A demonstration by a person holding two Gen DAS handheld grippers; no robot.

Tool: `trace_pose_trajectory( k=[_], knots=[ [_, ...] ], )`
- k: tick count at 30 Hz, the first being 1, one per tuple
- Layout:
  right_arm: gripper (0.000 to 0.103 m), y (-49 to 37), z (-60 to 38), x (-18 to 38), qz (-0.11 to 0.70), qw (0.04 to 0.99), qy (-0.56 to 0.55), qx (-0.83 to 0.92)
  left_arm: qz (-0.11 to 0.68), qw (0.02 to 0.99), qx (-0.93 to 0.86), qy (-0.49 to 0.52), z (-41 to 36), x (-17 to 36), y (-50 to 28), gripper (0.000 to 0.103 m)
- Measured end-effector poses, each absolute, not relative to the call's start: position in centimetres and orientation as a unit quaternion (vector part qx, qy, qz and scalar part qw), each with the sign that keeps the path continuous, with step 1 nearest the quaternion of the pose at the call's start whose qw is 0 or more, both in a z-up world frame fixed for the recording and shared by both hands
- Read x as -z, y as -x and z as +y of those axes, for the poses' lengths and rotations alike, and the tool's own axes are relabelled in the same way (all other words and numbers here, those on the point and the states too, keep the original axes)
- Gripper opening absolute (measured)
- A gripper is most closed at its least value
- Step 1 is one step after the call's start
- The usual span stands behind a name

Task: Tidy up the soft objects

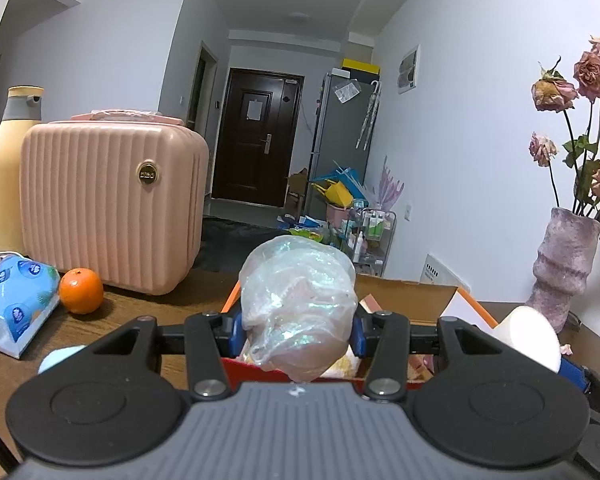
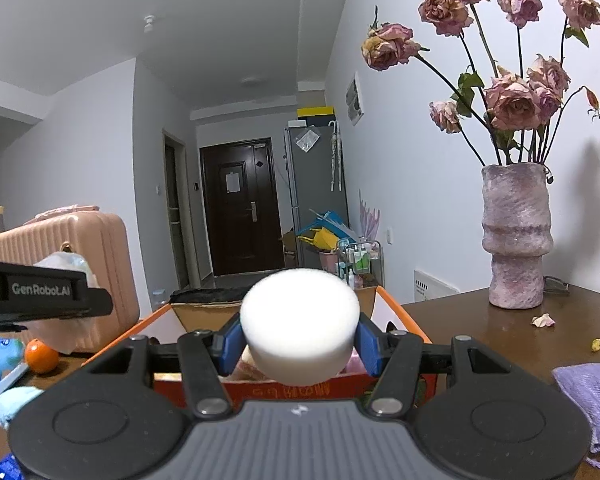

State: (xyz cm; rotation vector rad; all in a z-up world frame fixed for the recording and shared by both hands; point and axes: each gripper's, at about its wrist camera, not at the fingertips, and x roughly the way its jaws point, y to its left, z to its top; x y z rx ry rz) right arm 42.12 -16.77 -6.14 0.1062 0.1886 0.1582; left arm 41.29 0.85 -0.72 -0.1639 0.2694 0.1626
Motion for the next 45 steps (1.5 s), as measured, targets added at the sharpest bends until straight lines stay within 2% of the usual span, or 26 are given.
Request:
trace_pose_trajectory(
  k=[32, 45],
  knots=[
    [0.056, -50.5, -15.4, 6.1, 0.095, 0.992, -0.056, -0.069, 0.136, 0.984, -0.091, 0.077, 0.6, 1.3, -49.1, 0.048],
    [0.056, -52.9, -14.5, 6.4, 0.123, 0.990, -0.032, -0.062, 0.158, 0.980, -0.103, 0.068, 0.4, 1.6, -51.8, 0.048]
  ],
)
